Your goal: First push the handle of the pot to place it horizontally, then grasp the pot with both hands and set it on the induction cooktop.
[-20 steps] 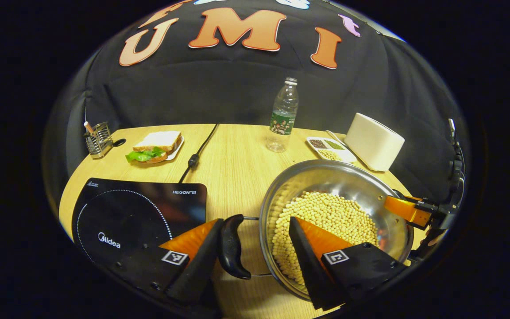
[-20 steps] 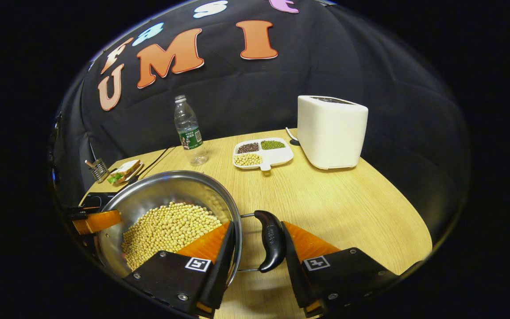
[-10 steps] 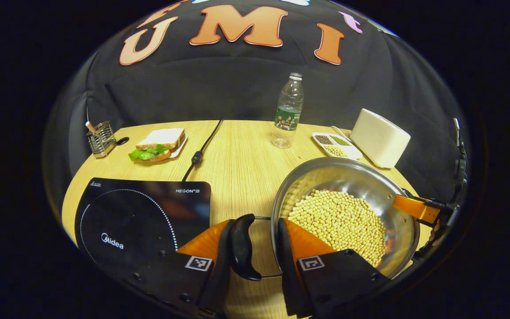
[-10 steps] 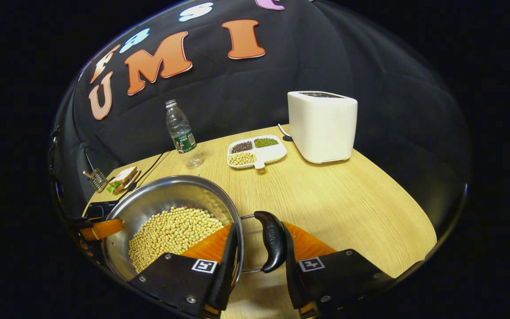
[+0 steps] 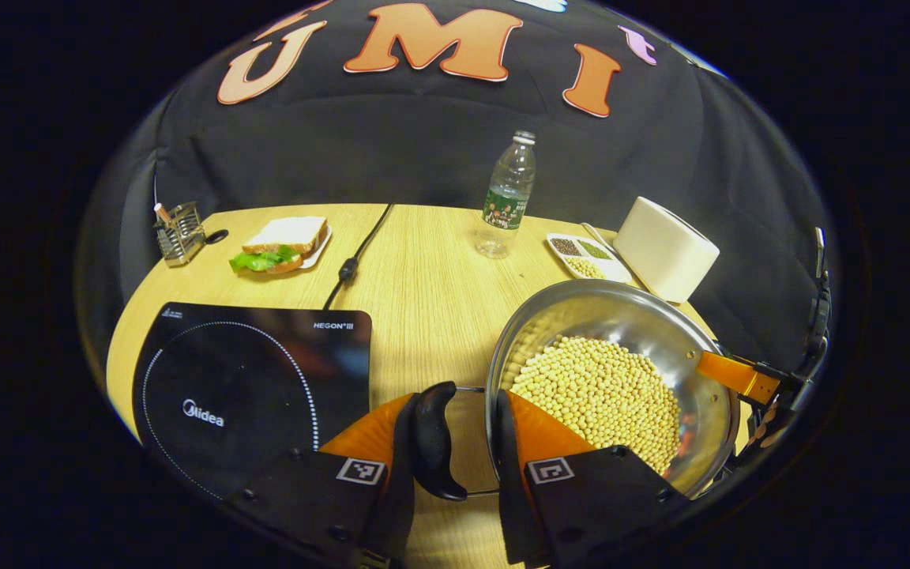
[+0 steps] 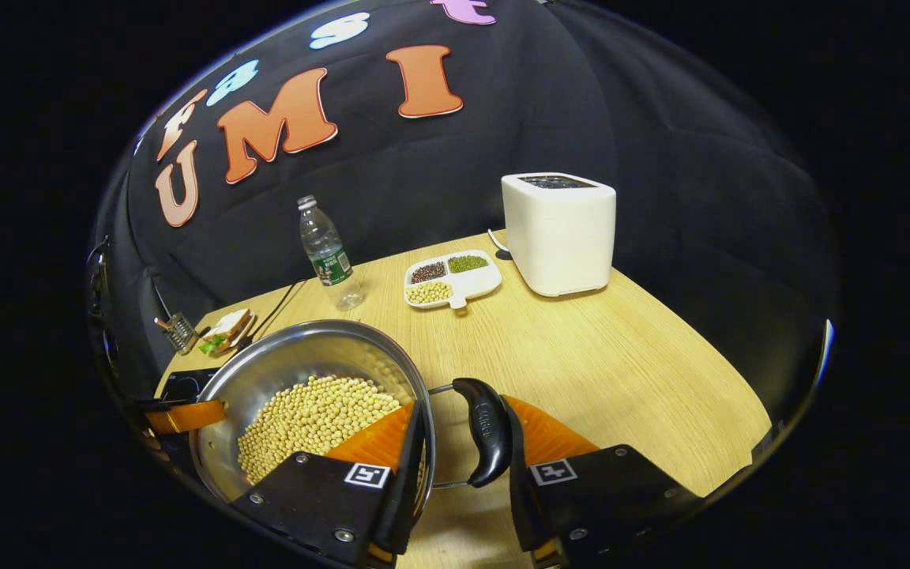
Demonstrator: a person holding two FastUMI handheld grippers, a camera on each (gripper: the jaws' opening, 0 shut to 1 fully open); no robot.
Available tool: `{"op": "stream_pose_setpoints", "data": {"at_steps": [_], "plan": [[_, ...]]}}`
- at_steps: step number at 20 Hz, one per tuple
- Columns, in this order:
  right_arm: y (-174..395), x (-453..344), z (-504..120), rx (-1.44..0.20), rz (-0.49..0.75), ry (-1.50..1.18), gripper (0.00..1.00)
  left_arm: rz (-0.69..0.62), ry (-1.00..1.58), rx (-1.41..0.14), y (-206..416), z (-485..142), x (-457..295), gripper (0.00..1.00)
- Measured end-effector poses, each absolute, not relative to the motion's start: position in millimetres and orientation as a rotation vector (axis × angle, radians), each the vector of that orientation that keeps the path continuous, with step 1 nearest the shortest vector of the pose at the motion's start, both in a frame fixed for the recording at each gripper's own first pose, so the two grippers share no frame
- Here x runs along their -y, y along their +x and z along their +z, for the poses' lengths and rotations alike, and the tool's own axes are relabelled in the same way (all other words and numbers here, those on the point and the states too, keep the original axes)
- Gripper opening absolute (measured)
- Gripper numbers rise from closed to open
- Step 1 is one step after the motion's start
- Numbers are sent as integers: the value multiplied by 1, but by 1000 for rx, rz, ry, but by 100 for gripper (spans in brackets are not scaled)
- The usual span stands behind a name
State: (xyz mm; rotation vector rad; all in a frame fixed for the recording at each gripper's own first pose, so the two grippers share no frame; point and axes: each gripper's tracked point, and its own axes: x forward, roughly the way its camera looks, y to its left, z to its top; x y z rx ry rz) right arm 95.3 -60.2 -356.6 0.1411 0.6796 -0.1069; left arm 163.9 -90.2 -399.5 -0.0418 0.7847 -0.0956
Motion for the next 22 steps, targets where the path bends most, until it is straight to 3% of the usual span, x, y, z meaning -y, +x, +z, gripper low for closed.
{"op": "stream_pose_setpoints", "data": {"at_steps": [1, 10, 22], "plan": [[93, 56, -351, -676, -103, 142, 50, -94, -41, -779, 163, -392, 88, 52], [83, -13, -314, -652, -58, 198, 50, -64, -25, -742, 143, -333, 25, 53], [69, -134, -301, -644, 46, 154, 50, 27, -86, -721, 98, -300, -97, 51]]}}
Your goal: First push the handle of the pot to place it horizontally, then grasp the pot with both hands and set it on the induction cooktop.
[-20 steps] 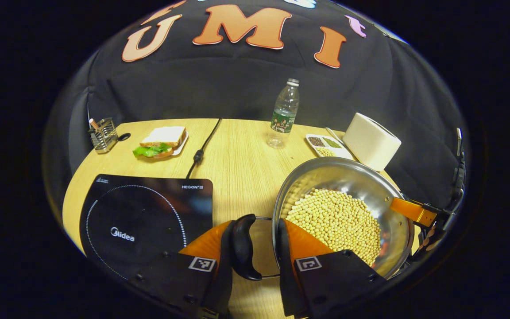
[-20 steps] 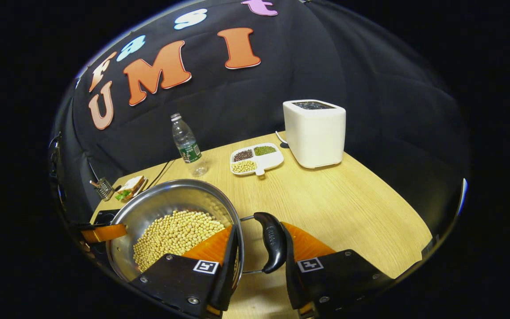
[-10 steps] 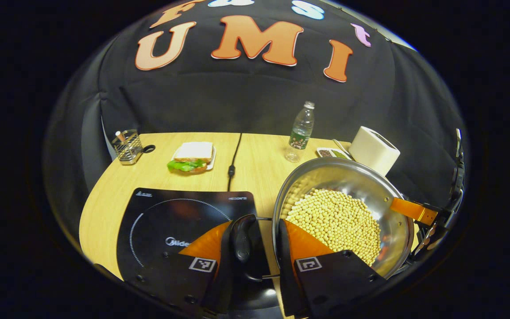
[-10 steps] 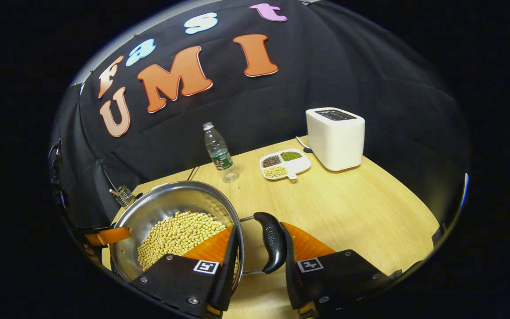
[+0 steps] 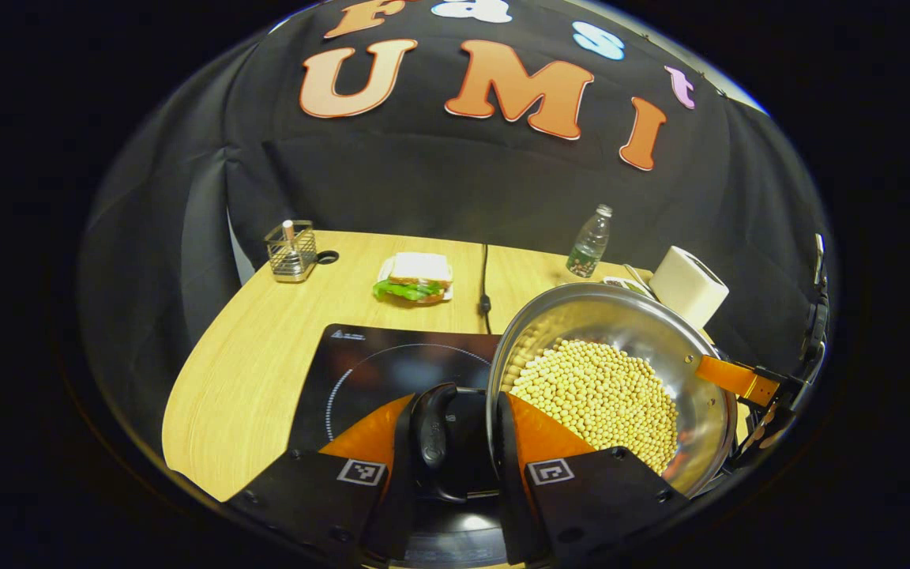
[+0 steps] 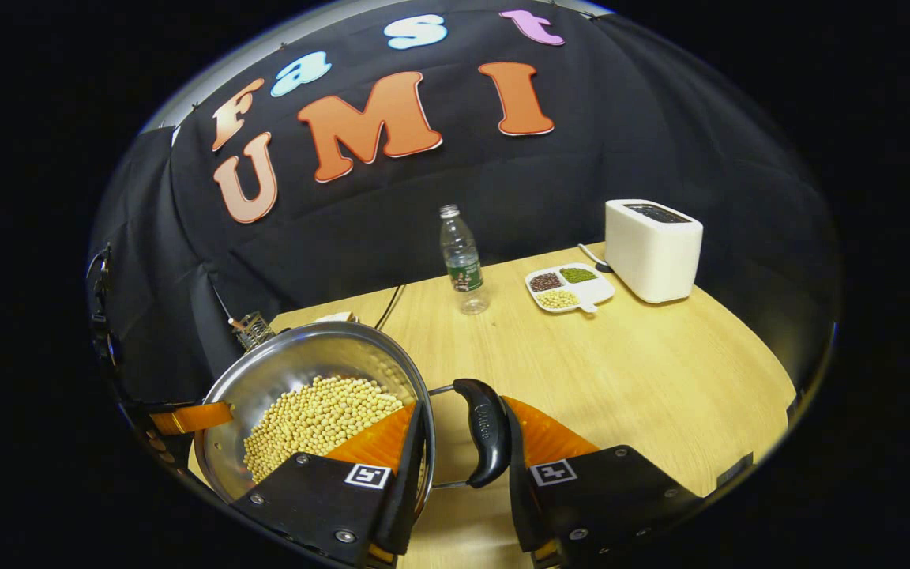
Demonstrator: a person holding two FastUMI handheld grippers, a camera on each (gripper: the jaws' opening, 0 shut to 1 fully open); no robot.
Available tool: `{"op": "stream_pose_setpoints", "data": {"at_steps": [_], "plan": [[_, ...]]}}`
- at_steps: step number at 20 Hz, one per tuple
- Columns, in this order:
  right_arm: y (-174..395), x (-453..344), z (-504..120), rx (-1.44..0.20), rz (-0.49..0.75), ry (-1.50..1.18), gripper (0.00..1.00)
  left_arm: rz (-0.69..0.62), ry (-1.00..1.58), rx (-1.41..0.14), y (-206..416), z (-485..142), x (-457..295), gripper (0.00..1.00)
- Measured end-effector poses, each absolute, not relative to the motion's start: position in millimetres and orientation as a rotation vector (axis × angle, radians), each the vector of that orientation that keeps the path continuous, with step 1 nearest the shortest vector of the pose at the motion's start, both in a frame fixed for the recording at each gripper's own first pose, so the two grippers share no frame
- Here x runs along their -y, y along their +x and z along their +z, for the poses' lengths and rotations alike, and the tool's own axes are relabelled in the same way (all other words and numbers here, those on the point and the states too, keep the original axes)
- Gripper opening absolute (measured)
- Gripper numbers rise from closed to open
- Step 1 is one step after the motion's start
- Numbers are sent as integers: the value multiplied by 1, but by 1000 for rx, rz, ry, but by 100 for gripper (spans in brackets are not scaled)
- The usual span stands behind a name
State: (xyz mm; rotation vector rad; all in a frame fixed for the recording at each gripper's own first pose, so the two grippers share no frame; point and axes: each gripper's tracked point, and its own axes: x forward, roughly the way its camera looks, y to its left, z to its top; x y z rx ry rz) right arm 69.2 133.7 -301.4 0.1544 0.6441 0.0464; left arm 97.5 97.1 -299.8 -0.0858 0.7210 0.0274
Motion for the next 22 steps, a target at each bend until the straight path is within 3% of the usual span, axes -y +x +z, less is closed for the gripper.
{"op": "stream_pose_setpoints", "data": {"at_steps": [22], "plan": [[90, -258, -343, -720, 148, 155, 50, 105, -96, -773, 102, -321, -231, 52]]}}
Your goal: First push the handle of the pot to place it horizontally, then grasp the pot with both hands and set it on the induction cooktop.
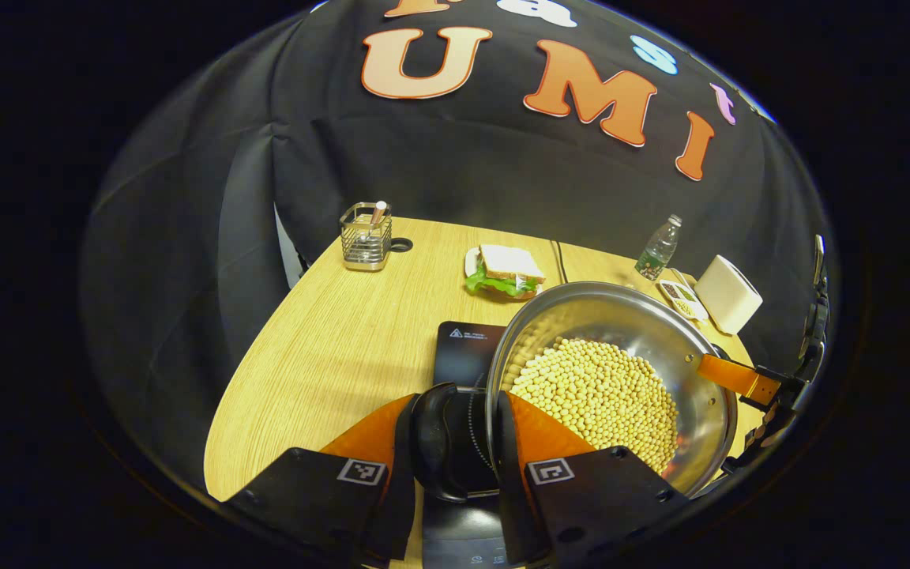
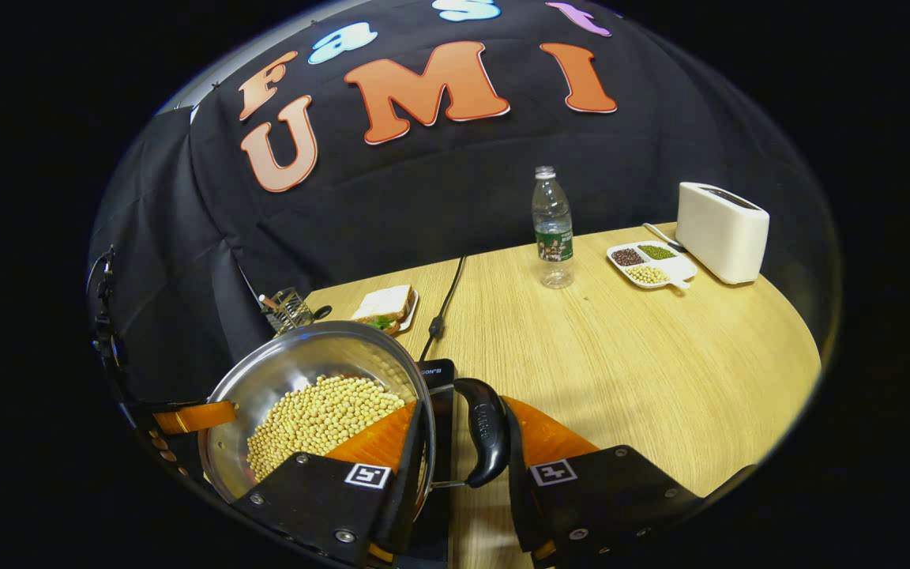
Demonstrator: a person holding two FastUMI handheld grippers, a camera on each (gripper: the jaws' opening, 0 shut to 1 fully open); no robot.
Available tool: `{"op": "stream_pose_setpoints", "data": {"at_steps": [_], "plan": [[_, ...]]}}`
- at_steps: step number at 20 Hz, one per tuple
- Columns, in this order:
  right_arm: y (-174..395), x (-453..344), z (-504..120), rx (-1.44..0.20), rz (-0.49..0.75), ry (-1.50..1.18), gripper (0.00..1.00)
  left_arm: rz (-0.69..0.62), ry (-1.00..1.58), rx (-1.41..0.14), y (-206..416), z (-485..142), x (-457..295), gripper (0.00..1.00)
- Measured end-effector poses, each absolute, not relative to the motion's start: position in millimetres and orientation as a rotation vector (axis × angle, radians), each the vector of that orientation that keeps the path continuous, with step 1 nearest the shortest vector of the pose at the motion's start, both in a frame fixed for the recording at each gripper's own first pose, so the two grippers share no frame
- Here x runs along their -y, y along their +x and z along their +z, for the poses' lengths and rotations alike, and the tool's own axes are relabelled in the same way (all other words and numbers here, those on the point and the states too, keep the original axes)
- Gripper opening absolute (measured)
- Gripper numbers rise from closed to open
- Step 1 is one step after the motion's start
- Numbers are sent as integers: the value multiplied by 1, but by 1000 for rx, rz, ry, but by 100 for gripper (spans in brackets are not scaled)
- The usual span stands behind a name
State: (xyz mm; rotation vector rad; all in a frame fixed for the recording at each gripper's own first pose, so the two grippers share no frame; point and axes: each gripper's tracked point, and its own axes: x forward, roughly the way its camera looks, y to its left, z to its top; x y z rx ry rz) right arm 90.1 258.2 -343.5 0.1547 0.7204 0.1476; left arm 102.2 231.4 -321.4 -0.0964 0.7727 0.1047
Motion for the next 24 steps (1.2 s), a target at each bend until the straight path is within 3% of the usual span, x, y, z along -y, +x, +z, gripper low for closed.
{"op": "stream_pose_setpoints", "data": {"at_steps": [5, 10, 11, 15, 16, 24], "plan": [[91, -267, -354, -753, 158, 156, 50, 105, -133, -805, 107, -337, -243, 51], [95, -266, -344, -731, 170, 171, 58, 102, -162, -797, 103, -332, -250, 59], [100, -263, -334, -691, 155, 170, 54, 113, -157, -774, 105, -323, -250, 63], [108, -233, -282, -576, 129, 172, 89, 171, -98, -603, 110, -254, -254, 98], [109, -223, -268, -547, 121, 168, 94, 184, -83, -545, 112, -233, -252, 98], [80, -148, -133, -305, 111, 18, 94, 205, -13, -194, 75, -70, -168, 98]]}}
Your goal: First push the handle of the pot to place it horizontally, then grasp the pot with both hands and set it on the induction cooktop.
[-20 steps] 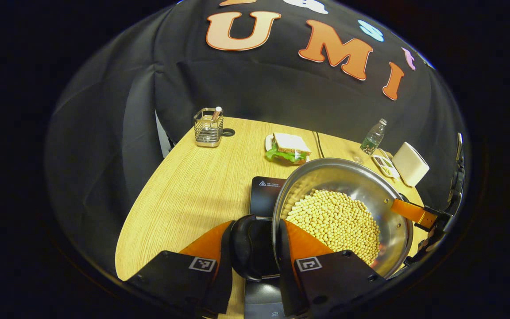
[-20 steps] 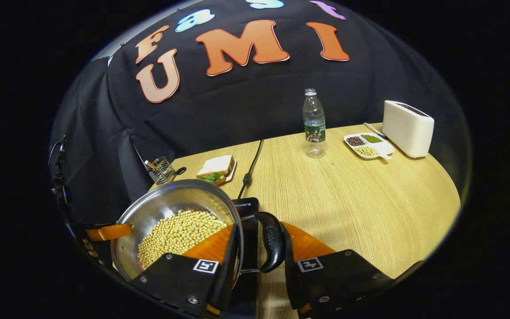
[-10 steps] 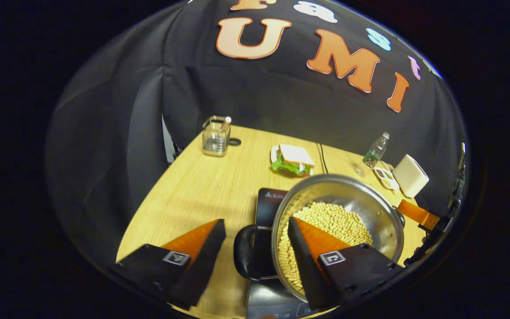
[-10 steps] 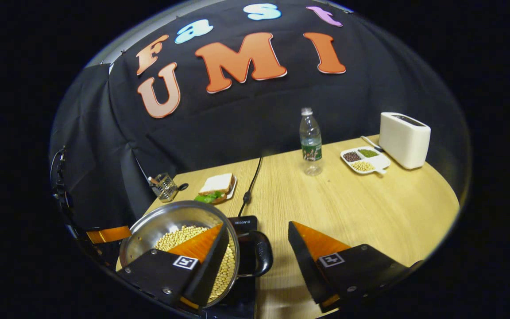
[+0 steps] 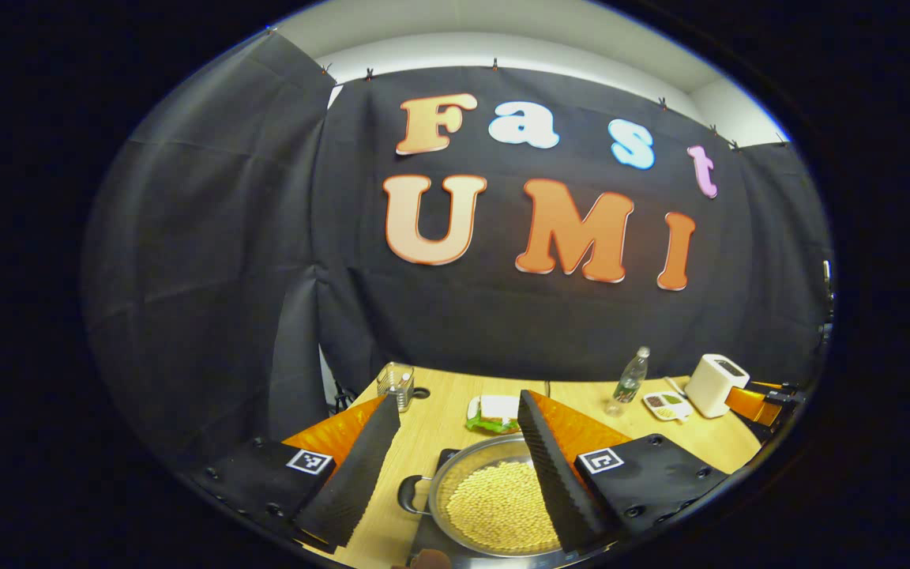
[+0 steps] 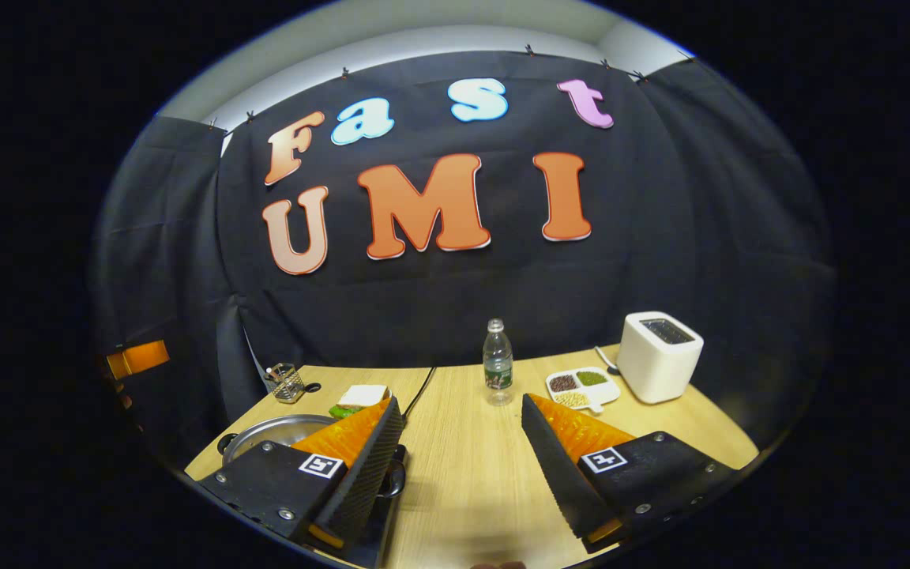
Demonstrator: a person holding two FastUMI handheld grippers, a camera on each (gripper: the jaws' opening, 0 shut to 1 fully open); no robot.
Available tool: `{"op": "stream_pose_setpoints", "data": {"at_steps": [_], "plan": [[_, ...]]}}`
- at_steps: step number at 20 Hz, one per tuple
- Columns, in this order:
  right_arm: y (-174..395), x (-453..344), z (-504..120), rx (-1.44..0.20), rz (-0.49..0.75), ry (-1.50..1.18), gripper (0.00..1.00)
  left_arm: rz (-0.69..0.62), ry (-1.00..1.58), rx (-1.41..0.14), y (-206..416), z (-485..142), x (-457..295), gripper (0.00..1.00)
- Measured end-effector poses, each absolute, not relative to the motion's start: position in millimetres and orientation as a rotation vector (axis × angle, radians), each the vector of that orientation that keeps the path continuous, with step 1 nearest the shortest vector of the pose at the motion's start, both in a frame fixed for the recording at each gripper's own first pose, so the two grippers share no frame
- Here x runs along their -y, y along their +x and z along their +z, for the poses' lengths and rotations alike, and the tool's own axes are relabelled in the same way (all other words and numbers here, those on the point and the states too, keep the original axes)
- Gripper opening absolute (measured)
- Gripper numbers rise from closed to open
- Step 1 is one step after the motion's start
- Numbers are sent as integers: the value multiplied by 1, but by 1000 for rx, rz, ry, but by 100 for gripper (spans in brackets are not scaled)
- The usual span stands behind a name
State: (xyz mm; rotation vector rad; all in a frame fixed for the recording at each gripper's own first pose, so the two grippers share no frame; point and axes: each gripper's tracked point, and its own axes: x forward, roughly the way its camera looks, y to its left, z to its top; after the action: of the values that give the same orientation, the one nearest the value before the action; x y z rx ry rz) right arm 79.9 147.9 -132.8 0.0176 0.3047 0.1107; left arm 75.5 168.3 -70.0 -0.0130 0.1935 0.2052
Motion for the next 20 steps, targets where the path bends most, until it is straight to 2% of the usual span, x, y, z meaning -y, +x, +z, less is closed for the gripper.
{"op": "stream_pose_setpoints", "data": {"at_steps": [3, 10, 20], "plan": [[59, -126, -84, -213, 121, -9, 94, 187, 31, -70, 53, -19, -126, 97], [10, -74, -14, -95, 138, -43, 94, -7, -9, -24, 10, 15, 2, 97], [-20, -2, 7, -54, 71, -11, 94, -147, 34, 17, -14, 35, 109, 97]]}}
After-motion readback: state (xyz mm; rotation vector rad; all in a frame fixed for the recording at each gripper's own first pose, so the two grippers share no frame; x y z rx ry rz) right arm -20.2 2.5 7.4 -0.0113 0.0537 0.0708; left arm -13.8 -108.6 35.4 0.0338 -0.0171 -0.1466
